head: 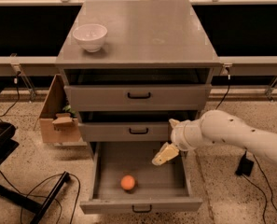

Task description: Pick orange from bottom drawer and place on counter

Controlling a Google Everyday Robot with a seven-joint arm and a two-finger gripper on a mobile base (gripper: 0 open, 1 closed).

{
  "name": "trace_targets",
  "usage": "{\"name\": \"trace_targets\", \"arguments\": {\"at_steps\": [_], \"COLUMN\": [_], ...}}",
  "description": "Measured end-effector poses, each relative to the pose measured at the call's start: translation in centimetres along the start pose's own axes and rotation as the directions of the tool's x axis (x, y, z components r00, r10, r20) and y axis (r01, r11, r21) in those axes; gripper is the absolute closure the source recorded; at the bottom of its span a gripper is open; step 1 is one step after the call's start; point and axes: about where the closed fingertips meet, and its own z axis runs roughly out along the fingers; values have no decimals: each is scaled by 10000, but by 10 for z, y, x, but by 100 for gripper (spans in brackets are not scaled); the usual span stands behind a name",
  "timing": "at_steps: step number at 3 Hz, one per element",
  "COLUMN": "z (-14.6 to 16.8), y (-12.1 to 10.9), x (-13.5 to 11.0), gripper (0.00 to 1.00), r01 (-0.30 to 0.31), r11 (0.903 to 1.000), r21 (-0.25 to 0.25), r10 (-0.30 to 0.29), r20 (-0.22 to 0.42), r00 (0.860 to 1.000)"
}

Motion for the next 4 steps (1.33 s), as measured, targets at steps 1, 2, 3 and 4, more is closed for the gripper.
{"name": "trace_targets", "arguments": {"at_steps": [1, 2, 3, 4], "z": [53, 108, 166, 221], "y": [-13, -26, -19, 2], "x": [17, 45, 88, 136], "gripper": [0, 0, 0, 0], "r01": [550, 836, 708, 352], "r11": [9976, 9922, 9829, 9658], "r21": [-433, -922, -1698, -2568], "r10": [-512, -694, -378, 242], "r20": [831, 1476, 1903, 2244], "r00": [9952, 9866, 9810, 9742]}}
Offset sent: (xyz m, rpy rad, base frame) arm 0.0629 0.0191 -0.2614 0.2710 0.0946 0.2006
